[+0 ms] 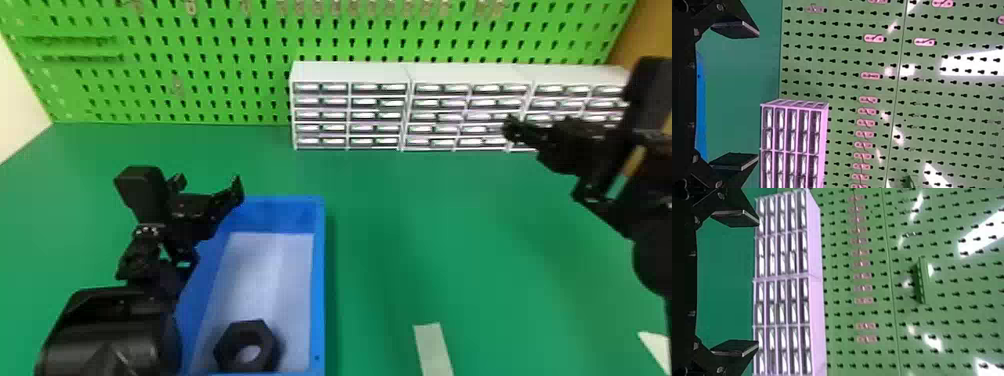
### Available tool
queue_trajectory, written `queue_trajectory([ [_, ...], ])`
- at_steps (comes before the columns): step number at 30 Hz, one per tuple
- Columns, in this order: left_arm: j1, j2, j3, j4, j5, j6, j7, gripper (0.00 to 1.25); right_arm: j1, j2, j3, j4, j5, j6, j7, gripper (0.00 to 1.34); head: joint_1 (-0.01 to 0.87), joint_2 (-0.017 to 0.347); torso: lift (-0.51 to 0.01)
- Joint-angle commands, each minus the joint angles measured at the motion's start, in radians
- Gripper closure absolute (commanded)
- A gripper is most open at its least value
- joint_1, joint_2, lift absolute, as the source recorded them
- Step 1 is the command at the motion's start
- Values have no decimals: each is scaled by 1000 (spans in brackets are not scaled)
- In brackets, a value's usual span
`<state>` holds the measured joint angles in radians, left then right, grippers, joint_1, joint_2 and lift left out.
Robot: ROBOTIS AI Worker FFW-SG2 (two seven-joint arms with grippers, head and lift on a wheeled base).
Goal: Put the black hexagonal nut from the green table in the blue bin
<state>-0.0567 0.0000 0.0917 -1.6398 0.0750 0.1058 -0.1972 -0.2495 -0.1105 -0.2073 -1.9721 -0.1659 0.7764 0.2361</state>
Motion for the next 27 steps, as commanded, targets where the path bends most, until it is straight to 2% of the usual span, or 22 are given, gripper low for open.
queue_trajectory([
  [1,0,-3,-1,0,0,0,-1,171,42,12,-38,-28,26,-55,-12,205,686,51,-97],
  [12,-2,-3,-6,0,0,0,-1,171,144,51,-81,-39,88,-264,-37,203,686,51,-97],
  [15,-2,-3,-4,0,2,0,1,171,167,54,-86,-39,105,-284,-37,203,686,51,-97],
  [22,-2,-3,-4,0,2,0,1,171,220,41,-87,-39,140,-335,-37,203,686,51,-97],
  [27,0,-3,-3,0,3,0,-1,171,263,57,-101,-39,178,-393,-37,203,686,51,-97],
])
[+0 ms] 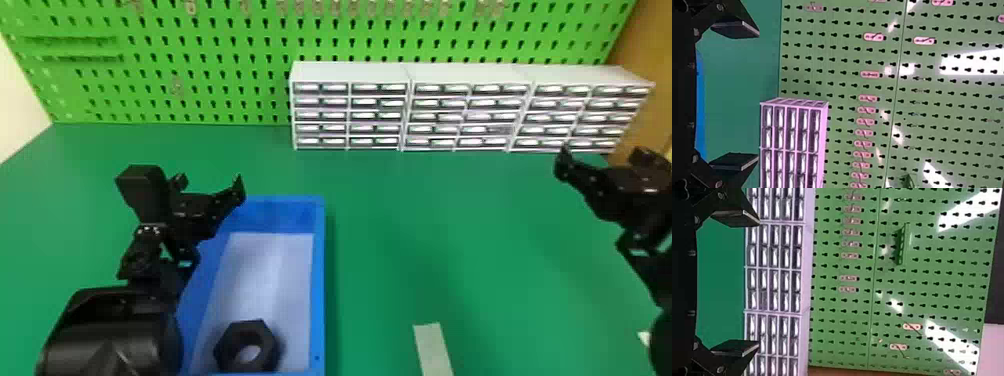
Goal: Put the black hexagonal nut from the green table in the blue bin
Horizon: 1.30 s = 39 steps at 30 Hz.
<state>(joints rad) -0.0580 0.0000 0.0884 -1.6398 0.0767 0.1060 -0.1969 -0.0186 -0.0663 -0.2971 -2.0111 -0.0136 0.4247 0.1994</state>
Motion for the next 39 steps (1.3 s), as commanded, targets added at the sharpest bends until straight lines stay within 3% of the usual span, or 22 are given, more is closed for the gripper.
queue_trajectory([
  [1,1,-3,1,0,2,0,1,171,43,20,-17,0,34,-57,0,203,686,51,-97],
  [18,3,-3,1,0,3,1,-1,171,164,40,-8,18,90,-161,0,209,686,51,-97],
  [29,3,-3,1,0,5,1,1,171,189,49,44,81,81,-193,0,211,686,51,-97],
  [39,4,-3,-1,0,8,1,-1,171,193,42,93,104,63,-199,0,213,686,51,-97],
])
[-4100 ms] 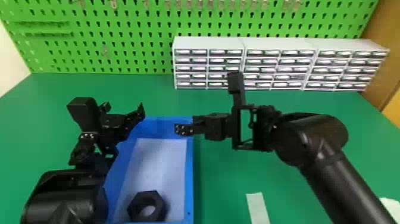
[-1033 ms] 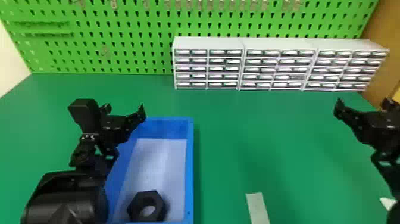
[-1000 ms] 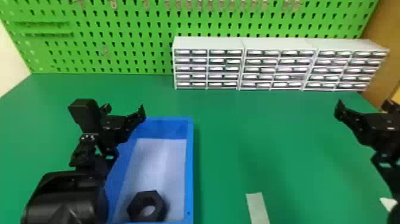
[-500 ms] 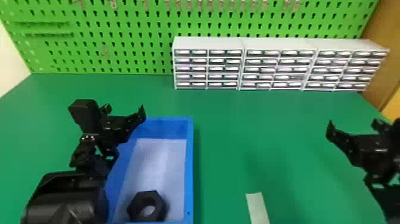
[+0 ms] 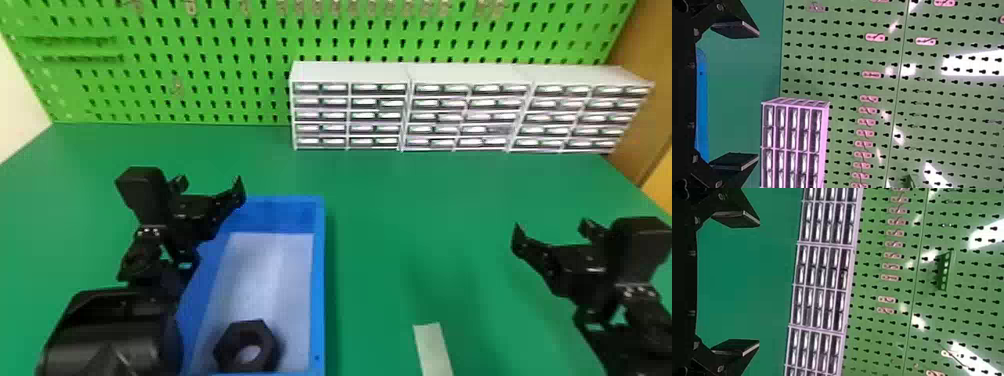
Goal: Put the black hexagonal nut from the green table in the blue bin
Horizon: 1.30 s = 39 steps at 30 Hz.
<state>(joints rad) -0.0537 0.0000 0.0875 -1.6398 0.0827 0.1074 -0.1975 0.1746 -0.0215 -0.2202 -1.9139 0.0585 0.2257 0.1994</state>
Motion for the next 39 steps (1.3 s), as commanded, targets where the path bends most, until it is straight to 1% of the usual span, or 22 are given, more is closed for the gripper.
queue_trajectory([
  [1,2,-3,1,0,2,-2,1,171,0,-3,19,9,-11,0,0,213,686,51,-97],
  [8,2,-3,0,0,6,0,1,171,0,-6,47,15,-22,0,0,213,686,51,-97],
  [20,3,-3,0,0,11,0,0,171,-12,-12,68,16,-29,-2,0,213,686,51,-97],
  [31,3,-3,1,0,11,-2,0,171,-17,-9,64,39,-31,-111,0,213,686,51,-97],
  [39,3,-3,1,0,12,-2,1,171,-17,-6,62,50,-29,-147,0,213,686,51,-97],
])
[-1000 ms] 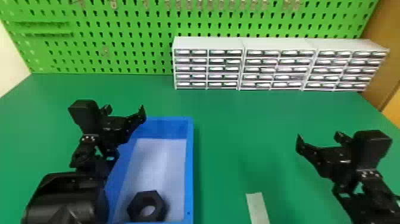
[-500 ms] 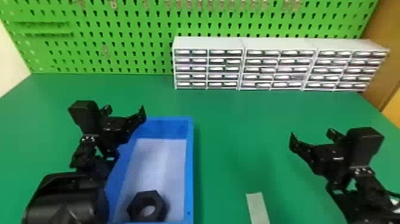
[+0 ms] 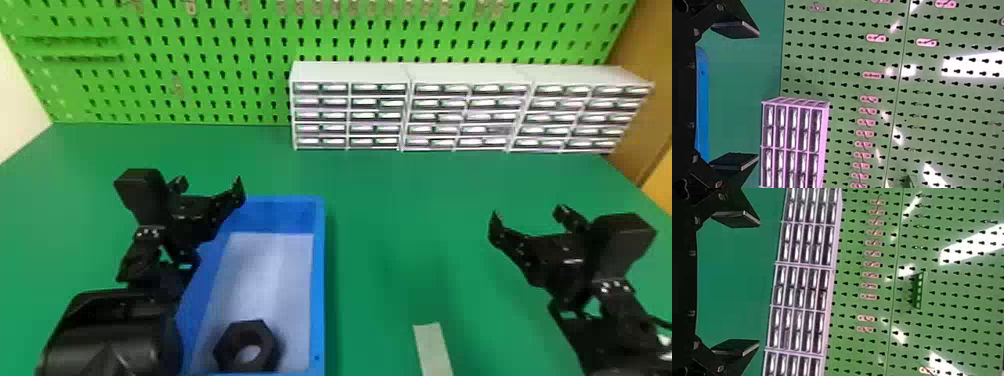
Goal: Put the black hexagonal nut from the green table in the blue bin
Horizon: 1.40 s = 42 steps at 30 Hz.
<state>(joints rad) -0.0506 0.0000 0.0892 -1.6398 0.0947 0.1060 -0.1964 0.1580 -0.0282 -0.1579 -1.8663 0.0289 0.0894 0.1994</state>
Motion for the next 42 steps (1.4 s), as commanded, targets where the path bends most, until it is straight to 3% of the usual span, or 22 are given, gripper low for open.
queue_trajectory([
  [1,0,-3,0,0,0,0,0,171,0,1,0,3,0,-13,0,213,686,51,-97],
  [42,0,-3,-3,0,2,0,-1,171,-3,2,3,6,5,-25,0,213,686,51,-97],
])
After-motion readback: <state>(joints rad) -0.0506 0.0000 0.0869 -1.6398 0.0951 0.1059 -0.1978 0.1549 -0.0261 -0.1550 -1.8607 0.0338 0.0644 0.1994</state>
